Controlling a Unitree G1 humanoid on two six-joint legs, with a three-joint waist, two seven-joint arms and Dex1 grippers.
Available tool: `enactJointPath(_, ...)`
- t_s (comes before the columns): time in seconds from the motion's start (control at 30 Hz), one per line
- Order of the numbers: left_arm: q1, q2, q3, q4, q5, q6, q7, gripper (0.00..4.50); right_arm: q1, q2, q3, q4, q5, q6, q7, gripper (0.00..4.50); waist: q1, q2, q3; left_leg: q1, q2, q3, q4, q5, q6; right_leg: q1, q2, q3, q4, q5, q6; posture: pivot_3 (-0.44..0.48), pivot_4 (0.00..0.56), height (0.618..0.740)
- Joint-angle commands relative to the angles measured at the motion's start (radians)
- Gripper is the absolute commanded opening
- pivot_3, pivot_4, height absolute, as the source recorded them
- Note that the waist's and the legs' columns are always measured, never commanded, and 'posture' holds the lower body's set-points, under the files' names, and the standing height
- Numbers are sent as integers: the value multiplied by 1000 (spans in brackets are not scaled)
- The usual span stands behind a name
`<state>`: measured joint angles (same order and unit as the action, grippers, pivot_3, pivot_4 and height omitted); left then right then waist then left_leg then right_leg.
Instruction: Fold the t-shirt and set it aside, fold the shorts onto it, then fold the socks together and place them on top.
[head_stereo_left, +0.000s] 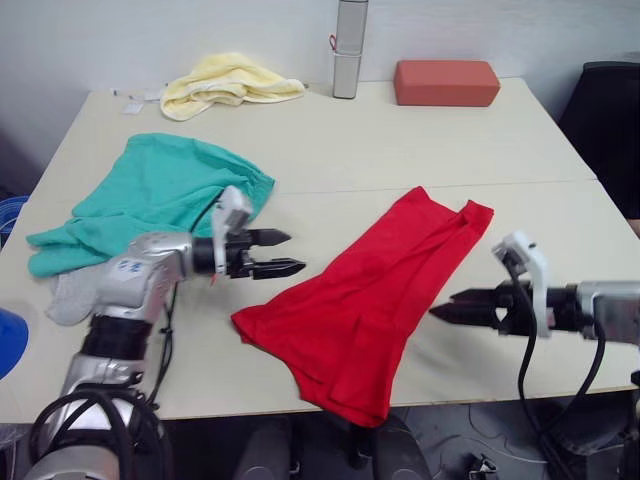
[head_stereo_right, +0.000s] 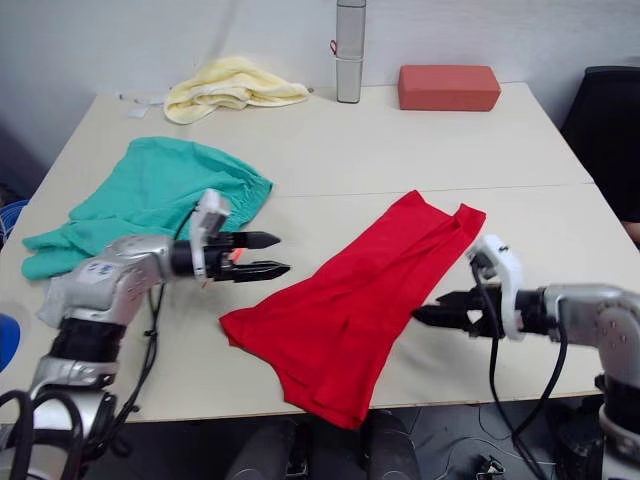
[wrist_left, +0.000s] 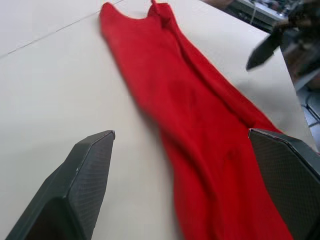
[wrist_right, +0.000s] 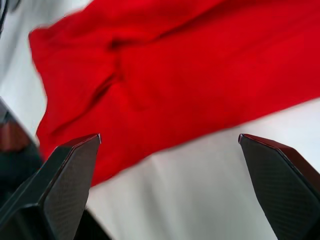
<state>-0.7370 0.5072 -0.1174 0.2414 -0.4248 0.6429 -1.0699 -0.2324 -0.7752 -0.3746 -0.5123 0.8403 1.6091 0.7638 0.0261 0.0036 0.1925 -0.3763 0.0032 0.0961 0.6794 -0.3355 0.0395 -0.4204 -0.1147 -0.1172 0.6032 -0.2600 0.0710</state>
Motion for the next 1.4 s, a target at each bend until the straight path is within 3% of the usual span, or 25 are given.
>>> enactJointPath(0.03, -91, -68, -41, 115, 47, -77, -21, 4479, 72, 55, -35, -131, 118, 5, -83, 4500, 2, -1, 0, 0, 0, 0, 0, 0, 0, 0, 0, -1, 0, 0, 0, 0, 150, 740)
enactJointPath(0.33, -302, -282, -80, 539, 188, -237, 11, 4479, 211, 249, 9, -292, 301, 5, -389, 4500, 0, -3, 1, -1, -1, 0, 1, 1, 3, 0, 0, 0, 0, 1, 2, 0, 150, 740)
enactJointPath(0.6, -418, -389, -54, 824, 282, -353, 82, 4479, 199, 336, 63, -275, 349, 5, -600, 4500, -2, -8, 1, -1, -1, 0, 1, 1, 4, 0, 0, 0, 0, 1, 2, 0, 150, 740)
enactJointPath(0.63, -427, -397, -49, 845, 288, -351, 84, 4496, 195, 341, 72, -270, 350, 5, -618, 4323, -2, -8, 1, -1, -1, 0, 1, 0, 4, 0, 0, 0, 0, 1, 2, 0, 150, 740)
enactJointPath(0.7, -438, -410, -44, 881, 307, -355, 105, 4500, 189, 348, 89, -261, 350, 5, -649, 3874, -3, -9, 1, -1, -1, 0, 1, 0, 5, 0, 0, 0, 0, 1, 2, 0, 150, 740)
enactJointPath(0.87, -451, -412, 5, 922, 322, -413, 187, 4500, 174, 359, 104, -244, 363, 5, -694, 2251, -4, -9, 1, -1, 0, 0, 1, 0, 5, 0, 0, 0, 0, 1, 2, 0, 150, 740)
enactJointPath(1.0, -455, -385, 46, 904, 304, -381, 141, 4500, 173, 358, 102, -238, 377, 4, -710, 2251, -4, -9, 1, -3, 0, 0, 1, 0, 5, -3, 0, 0, 1, 1, 2, 0, 150, 740)
enactJointPath(1.17, -461, -367, 47, 912, 339, -279, 181, 4500, 176, 344, 103, -228, 383, -5, -719, 2251, -4, -10, 0, -9, -1, 0, 2, 3, 5, -8, 0, -1, 7, 1, 2, 0, 150, 740)
enactJointPath(1.27, -476, -389, 46, 945, 356, -158, 238, 4500, 166, 341, 104, -220, 381, -17, -723, 2251, -3, -13, -2, -9, -2, 0, 2, 3, 6, -8, 0, -1, 7, 1, 2, 0, 150, 740)
enactJointPath(1.4, -480, -422, 60, 945, 343, -111, 208, 4500, 158, 338, 102, -213, 390, -27, -728, 2251, -3, -15, -3, -9, -2, 0, 2, 3, 7, -8, 0, -1, 5, 2, 3, 0, 150, 740)
